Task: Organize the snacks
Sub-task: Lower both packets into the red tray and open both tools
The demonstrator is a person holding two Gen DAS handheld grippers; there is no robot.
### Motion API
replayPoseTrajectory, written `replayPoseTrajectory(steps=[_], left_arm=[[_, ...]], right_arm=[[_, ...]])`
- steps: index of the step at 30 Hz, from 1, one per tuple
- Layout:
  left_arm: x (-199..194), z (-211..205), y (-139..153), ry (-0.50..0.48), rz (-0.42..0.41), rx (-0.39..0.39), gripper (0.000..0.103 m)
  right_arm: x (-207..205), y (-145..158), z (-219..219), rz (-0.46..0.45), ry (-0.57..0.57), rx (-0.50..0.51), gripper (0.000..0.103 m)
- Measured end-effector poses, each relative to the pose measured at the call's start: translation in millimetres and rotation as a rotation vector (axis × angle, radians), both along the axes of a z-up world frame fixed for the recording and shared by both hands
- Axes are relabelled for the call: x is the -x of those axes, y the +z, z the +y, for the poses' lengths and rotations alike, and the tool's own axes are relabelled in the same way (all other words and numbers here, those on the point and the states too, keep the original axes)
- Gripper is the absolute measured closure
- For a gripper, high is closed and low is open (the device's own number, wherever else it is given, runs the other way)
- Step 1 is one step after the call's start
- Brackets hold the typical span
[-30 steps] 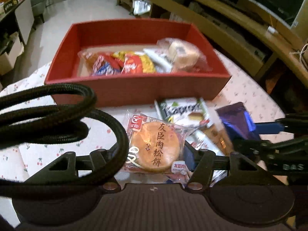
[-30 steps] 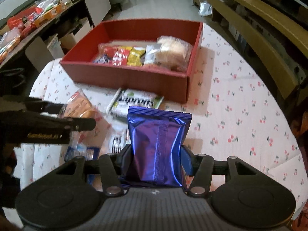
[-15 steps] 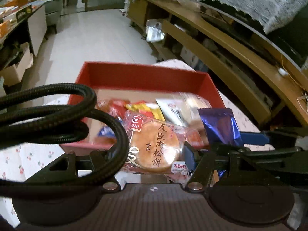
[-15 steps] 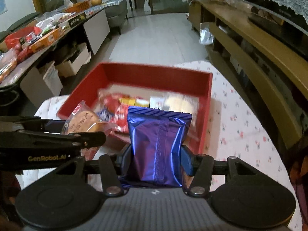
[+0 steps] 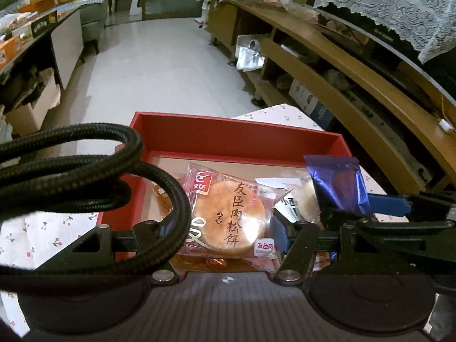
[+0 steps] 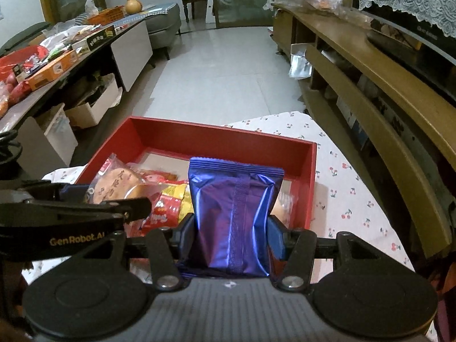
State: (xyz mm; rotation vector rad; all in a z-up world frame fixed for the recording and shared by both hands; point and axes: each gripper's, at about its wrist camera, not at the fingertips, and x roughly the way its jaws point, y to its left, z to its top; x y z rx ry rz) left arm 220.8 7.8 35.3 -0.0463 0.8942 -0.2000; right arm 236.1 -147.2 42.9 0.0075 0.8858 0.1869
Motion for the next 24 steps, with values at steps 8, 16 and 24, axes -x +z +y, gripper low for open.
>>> replayPoseTrajectory(steps=[8, 16, 24], left_arm=[[-8.1, 1.0, -8.2, 0.037, 0.005, -0.048, 0.034], [-12.9, 1.6, -13.5, 0.064, 0.011, -0.072, 0.033], [-14.7, 4.7, -14.0, 0.093, 0.01, -0.089, 0.025]], right_arm=[[-15.0, -12.2, 7.6, 0.004, 0.015, 0.026, 0.042], [-20.3, -19.1, 13.2, -0.013, 0.033, 0.063, 0.042], [-23.5, -20.0, 14.1, -0.027, 0.034, 0.071, 0.04]])
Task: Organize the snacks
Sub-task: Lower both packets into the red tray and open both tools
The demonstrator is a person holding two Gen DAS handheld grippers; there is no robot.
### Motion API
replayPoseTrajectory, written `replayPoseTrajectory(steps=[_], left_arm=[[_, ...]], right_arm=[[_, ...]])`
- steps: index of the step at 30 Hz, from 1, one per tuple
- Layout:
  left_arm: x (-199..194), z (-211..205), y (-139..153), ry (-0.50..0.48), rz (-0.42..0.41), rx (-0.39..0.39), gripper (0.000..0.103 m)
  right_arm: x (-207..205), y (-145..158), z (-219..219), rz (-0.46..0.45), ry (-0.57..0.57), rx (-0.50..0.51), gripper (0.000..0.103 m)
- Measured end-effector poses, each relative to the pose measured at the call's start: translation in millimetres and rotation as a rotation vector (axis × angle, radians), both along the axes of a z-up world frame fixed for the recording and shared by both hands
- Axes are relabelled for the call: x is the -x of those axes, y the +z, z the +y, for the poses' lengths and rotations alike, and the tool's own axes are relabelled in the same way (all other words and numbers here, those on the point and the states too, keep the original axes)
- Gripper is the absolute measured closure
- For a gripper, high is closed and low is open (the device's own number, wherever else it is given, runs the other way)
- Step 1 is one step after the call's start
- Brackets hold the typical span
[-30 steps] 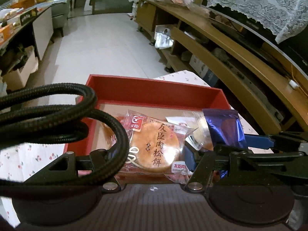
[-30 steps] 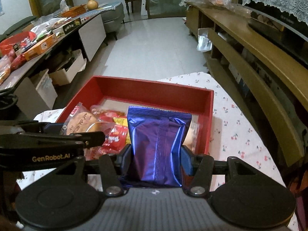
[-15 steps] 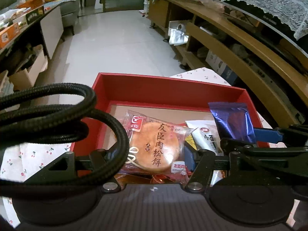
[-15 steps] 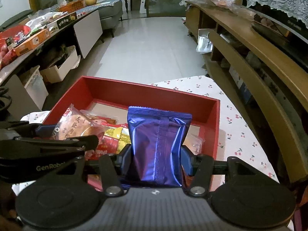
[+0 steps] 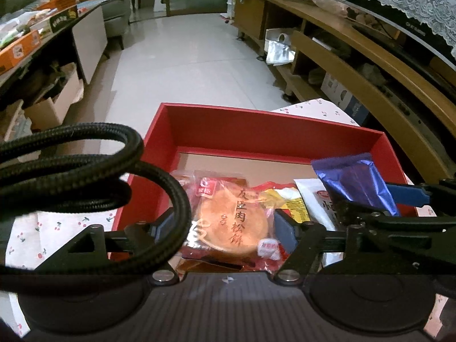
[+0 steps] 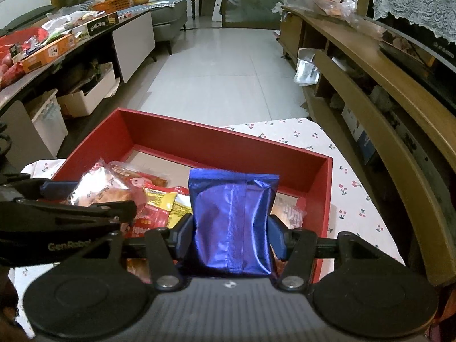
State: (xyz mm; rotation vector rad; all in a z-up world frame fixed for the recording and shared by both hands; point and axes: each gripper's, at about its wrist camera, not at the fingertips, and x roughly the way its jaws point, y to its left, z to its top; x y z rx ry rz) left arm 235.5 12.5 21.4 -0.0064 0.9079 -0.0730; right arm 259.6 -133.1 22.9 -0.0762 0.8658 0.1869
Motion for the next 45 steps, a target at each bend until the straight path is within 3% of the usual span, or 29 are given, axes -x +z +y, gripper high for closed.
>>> replayPoseTrajectory(steps=[8, 20, 39, 45], left_arm=[[4.2, -2.0, 6.5, -0.001, -0.032, -0.025, 0.017], [10.8, -2.1, 15.8, -0.002, -0.072, -0.044, 0.015], [46.6, -5.1, 31.4, -0.028, -0.12, -0.043, 0.013], [63.6, -2.9, 28.0, -0.044, -0.099, -0.029, 0.011]], right_arm=[[0.1, 9.9, -4.1, -0.041, -0.021, -0.012, 0.038], [11.1, 26.0, -9.5, -0.079, -0.027, -0.03, 0.038], [55.9, 39.3, -10.1, -0.071, 0.008, -0.063, 0.038], [75.7, 31.7, -11.6, -0.037, 0.02, -0.056, 0.038]])
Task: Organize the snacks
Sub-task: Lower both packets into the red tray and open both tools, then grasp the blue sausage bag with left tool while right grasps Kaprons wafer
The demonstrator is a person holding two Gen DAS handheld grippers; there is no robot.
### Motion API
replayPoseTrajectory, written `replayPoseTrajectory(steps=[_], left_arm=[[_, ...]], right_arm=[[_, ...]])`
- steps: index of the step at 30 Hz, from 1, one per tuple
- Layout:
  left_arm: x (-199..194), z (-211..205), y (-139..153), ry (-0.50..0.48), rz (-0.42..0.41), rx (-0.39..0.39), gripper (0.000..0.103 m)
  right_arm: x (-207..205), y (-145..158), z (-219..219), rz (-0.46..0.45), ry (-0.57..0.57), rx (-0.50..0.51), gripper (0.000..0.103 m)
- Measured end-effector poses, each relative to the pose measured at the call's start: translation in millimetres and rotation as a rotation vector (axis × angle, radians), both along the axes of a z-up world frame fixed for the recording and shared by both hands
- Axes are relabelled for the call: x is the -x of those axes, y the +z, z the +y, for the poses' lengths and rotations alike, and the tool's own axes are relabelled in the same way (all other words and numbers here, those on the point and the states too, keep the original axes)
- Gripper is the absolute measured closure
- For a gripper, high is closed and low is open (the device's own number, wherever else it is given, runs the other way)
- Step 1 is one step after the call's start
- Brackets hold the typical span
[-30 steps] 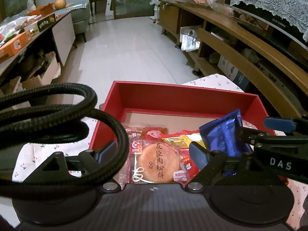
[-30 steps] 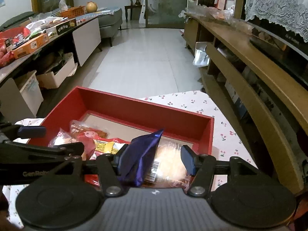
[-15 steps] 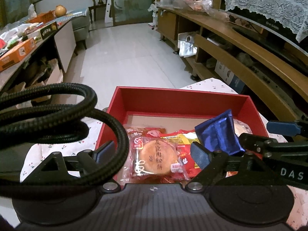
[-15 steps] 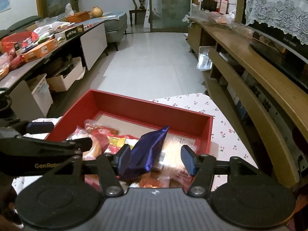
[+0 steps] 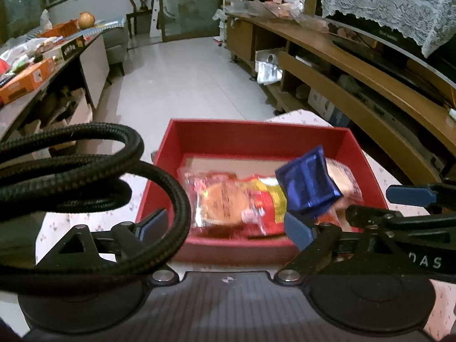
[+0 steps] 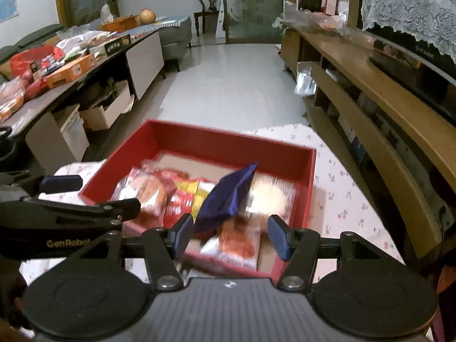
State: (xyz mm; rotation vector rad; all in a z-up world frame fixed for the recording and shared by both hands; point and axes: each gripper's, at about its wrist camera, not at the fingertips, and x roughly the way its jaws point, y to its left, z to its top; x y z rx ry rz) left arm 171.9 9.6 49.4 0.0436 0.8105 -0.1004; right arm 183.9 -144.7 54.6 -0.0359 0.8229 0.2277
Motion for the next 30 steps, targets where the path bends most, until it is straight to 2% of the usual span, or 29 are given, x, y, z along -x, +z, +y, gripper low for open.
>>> replayPoseTrajectory(steps=[9, 11, 18, 22, 24, 26, 27, 28, 29, 30], left_arm=[[19.7, 1.0, -9.0, -0.035, 0.058, 0.01, 0.009], [22.9, 2.7, -10.9, -0.041, 0.071, 0.018, 0.009], [27.8, 17.7, -15.2, -0.021, 0.096, 0.041, 0.008], [26.4, 30.7, -15.4, 0.004, 0.11, 0.066, 0.008], [27.0, 35.8, -12.7, 0.015, 0.102, 0.072, 0.008], [28.1, 40.7, -8.8, 0.026, 0.091, 0.081, 0.007], [29.2, 43.1, -6.6, 0.031, 0.084, 0.085, 0.007], [29.8, 44.6, -5.1, 0.035, 0.079, 0.086, 0.007], [30.4, 45.9, -4.2, 0.038, 0.075, 0.088, 0.006], [30.0, 47.0, -3.6, 0.042, 0.073, 0.093, 0.006]], right_arm=[[19.5, -27.8, -11.6, 0.122, -0.003, 0.002, 0.037], [17.0, -33.1, -10.2, 0.145, 0.01, 0.014, 0.034], [-4.6, -66.0, 1.2, 0.238, 0.008, -0.009, 0.034], [-4.0, -79.8, 6.7, 0.334, 0.034, -0.118, 0.033], [2.1, -80.7, 10.2, 0.389, 0.084, -0.183, 0.032], [9.9, -75.8, 10.6, 0.461, 0.165, -0.333, 0.032], [12.9, -72.0, 11.4, 0.474, 0.197, -0.377, 0.032], [16.2, -65.7, 13.4, 0.455, 0.217, -0.376, 0.032], [19.6, -57.5, 17.3, 0.404, 0.223, -0.318, 0.032], [23.9, -48.4, 23.8, 0.321, 0.238, -0.212, 0.032]])
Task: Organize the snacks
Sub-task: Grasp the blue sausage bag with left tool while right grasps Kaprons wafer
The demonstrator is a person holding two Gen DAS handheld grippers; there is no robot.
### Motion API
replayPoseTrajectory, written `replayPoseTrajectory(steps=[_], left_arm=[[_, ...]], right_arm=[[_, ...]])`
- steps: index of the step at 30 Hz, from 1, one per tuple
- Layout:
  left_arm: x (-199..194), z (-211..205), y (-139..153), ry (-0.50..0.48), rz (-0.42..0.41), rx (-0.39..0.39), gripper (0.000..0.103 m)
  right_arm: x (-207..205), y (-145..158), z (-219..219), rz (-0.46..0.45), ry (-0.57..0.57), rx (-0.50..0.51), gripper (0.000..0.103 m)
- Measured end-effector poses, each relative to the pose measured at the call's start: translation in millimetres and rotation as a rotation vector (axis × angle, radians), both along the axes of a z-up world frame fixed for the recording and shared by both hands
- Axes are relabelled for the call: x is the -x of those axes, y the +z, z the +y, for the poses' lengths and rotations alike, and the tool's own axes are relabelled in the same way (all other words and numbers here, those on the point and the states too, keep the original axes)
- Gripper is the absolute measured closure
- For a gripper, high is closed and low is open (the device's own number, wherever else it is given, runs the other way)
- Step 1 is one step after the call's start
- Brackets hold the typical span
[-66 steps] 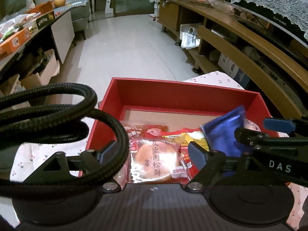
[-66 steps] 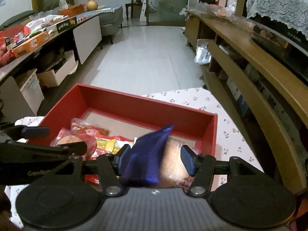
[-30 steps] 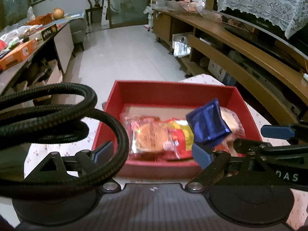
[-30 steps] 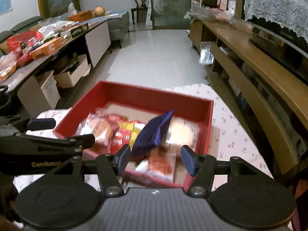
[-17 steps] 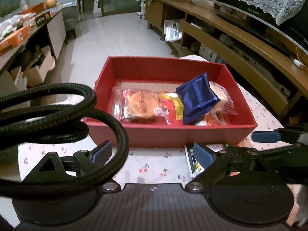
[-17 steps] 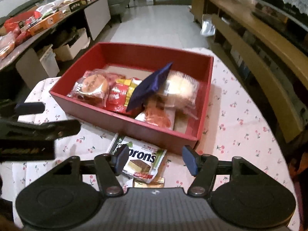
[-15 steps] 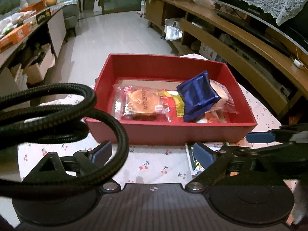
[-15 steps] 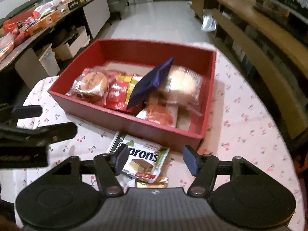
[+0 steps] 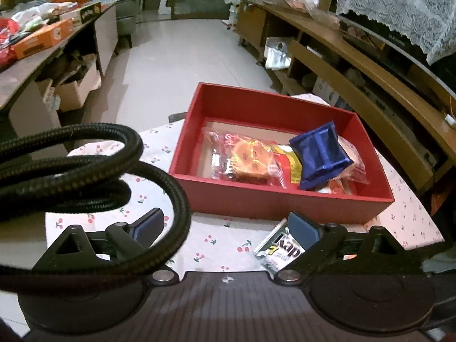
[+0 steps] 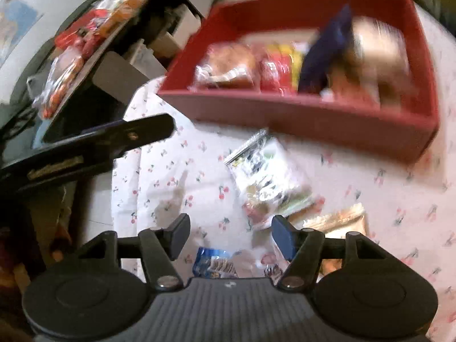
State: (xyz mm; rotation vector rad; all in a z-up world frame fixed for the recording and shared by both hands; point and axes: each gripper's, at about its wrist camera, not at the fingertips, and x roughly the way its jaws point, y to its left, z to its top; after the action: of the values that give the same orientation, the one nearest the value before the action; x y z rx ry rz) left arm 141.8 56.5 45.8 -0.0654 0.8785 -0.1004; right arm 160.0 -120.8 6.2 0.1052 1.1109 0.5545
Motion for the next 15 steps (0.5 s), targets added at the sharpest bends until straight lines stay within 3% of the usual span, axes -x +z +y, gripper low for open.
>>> replayPoseTrajectory(steps=[2, 3, 12, 13, 15], left_arm=[[0.4, 2.6, 0.0, 0.007, 0.002, 0.009, 0.006], [0.5, 3.8, -0.5, 0.007, 0.005, 0.014, 0.006], [2.5, 18.8, -7.3, 0.035, 0.041, 0.039, 0.006], [2.7, 21.1, -8.5, 0.04, 0.047, 0.04, 0.006], [3.0, 24.5, -10.6, 0.048, 0.059, 0.041, 0.006]], right_arm=[[4.9, 8.1, 14.1, -0.137, 0.068, 0.148, 0.032], [2.7, 7.7, 20.2, -0.16, 0.102, 0.193, 0.032], [-28.5, -35.0, 48.6, -0.058, 0.137, 0.212, 0.029], [-27.1, -35.0, 51.9, -0.078, 0.146, 0.227, 0.028], [-26.5, -36.2, 59.0, -0.113, 0.137, 0.286, 0.037]])
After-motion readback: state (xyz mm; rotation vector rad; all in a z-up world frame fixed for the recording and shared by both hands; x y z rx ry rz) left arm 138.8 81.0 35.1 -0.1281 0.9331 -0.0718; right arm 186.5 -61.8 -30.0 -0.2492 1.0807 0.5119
